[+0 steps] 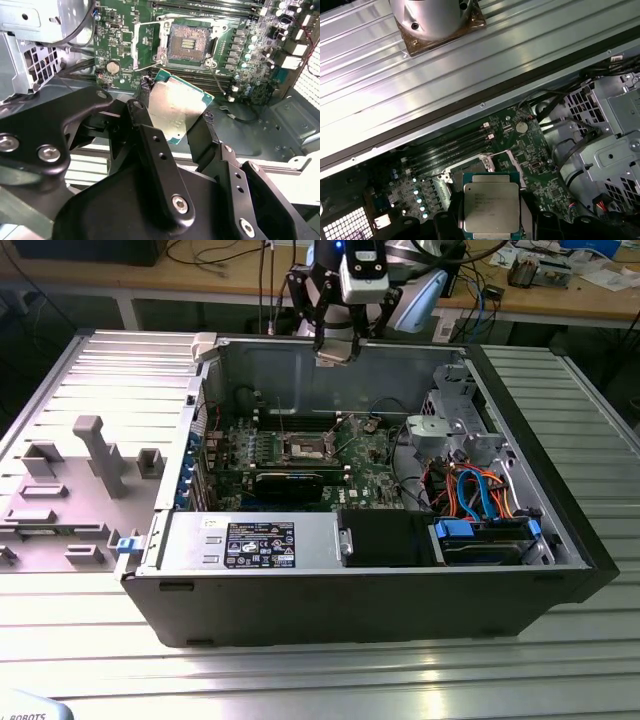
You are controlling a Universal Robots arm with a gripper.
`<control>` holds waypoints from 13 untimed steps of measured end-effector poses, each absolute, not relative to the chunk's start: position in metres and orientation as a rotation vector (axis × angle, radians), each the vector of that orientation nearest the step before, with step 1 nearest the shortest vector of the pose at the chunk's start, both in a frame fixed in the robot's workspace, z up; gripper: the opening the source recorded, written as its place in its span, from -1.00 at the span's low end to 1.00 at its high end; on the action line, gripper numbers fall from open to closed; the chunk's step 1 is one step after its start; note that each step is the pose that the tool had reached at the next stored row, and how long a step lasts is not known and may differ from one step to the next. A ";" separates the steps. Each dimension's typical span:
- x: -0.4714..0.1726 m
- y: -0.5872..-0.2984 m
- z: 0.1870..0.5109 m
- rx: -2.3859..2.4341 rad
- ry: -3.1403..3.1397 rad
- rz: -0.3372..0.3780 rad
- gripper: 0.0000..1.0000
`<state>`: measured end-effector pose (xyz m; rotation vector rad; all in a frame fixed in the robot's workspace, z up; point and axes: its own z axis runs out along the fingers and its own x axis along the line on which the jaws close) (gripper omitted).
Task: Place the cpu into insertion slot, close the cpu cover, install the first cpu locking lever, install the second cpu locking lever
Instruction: 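Place the cpu into insertion slot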
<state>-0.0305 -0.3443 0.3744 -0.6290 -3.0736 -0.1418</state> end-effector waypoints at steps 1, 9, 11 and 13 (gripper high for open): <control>-0.031 -0.344 0.374 -0.630 -3.073 -0.142 0.09; -0.031 -0.345 0.374 -0.738 -3.053 -0.140 0.09; -0.032 -0.345 0.374 -0.744 -3.051 -0.140 0.09; -0.032 -0.345 0.374 -0.744 -3.051 -0.140 0.09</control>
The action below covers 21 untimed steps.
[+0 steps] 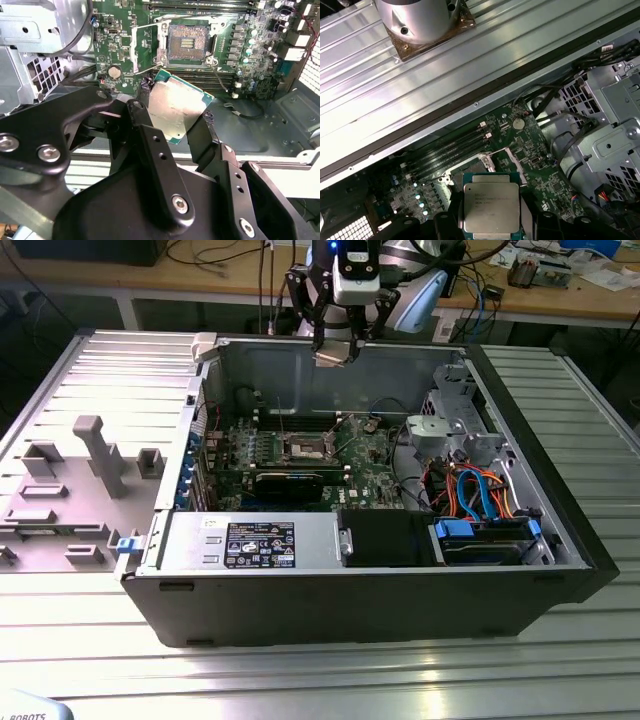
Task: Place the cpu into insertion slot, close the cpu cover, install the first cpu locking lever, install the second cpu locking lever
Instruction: 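Place the cpu into insertion slot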
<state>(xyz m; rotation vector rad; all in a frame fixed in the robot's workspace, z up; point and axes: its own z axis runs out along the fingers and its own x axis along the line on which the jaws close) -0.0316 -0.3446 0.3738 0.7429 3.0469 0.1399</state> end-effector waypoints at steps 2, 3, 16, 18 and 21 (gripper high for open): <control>-0.032 -0.345 0.374 0.743 3.047 0.140 0.09; -0.032 -0.345 0.374 0.744 3.047 0.140 0.09; -0.035 -0.345 0.373 0.860 3.012 0.139 0.09; -0.035 -0.345 0.373 0.860 3.012 0.139 0.09; -0.035 -0.345 0.373 0.861 3.012 0.139 0.09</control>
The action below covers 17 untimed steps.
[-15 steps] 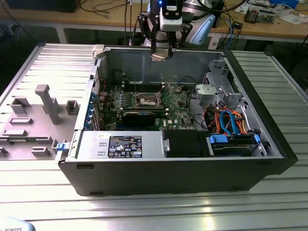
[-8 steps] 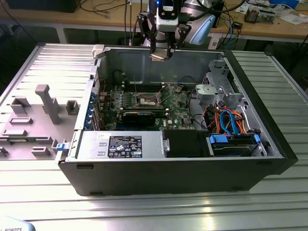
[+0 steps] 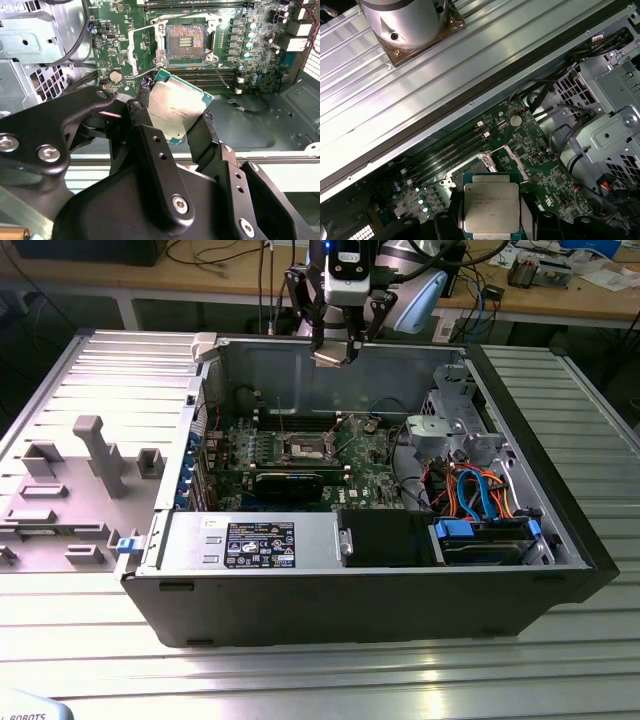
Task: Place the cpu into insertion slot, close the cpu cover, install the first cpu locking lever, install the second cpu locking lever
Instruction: 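Place the cpu into insertion slot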
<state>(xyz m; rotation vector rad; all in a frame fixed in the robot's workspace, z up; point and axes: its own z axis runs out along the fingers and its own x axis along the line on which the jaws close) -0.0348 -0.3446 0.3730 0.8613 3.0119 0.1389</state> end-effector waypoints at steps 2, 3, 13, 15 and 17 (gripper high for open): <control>-0.035 -0.345 0.373 0.879 3.006 0.139 0.09; -0.035 -0.345 0.373 0.891 3.002 0.139 0.09; -0.043 -0.345 0.371 1.018 2.958 0.139 0.09; -0.043 -0.345 0.371 1.056 2.943 0.138 0.09; -0.043 -0.345 0.369 1.113 2.920 0.138 0.09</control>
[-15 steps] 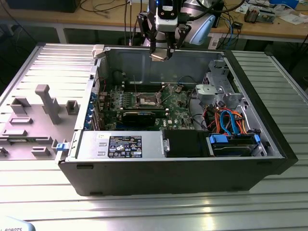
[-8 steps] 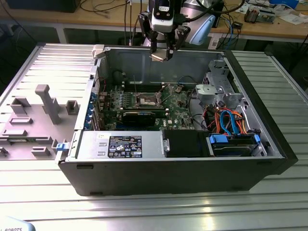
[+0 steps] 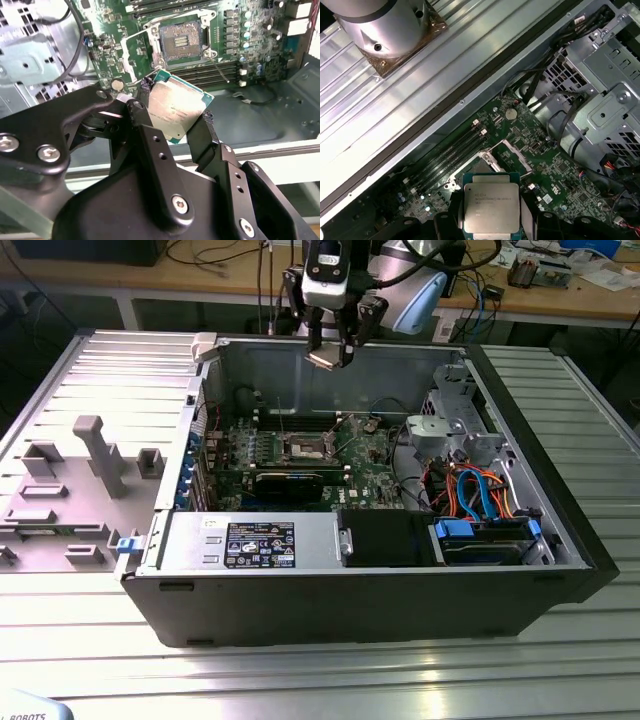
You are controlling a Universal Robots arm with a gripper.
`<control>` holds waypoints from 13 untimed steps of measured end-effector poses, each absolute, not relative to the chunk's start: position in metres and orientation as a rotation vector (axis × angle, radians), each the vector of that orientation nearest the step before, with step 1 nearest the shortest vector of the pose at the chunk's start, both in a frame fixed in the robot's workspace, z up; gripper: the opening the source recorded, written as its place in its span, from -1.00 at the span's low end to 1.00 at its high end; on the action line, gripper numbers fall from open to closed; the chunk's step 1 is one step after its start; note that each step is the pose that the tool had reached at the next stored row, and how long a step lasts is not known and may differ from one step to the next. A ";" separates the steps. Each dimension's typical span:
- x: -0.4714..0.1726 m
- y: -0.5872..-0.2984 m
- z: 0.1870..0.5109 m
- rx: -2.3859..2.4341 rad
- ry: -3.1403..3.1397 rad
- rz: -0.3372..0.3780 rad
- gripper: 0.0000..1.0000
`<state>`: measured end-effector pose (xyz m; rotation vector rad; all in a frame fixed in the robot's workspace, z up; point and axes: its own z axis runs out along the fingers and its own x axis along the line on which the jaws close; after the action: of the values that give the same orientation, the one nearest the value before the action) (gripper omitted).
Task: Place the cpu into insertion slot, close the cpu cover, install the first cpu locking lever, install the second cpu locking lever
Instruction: 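Place the cpu into insertion slot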
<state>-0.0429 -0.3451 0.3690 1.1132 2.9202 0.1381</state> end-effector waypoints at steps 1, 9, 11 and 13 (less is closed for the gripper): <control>-0.043 -0.345 0.368 1.141 2.908 0.138 0.09; -0.043 -0.345 0.365 1.304 2.834 0.136 0.09; -0.043 -0.345 0.365 1.350 2.811 0.135 0.09; -0.043 -0.345 0.364 1.397 2.787 0.135 0.09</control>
<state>-0.0430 -0.3451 0.3639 1.3970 2.7867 0.1347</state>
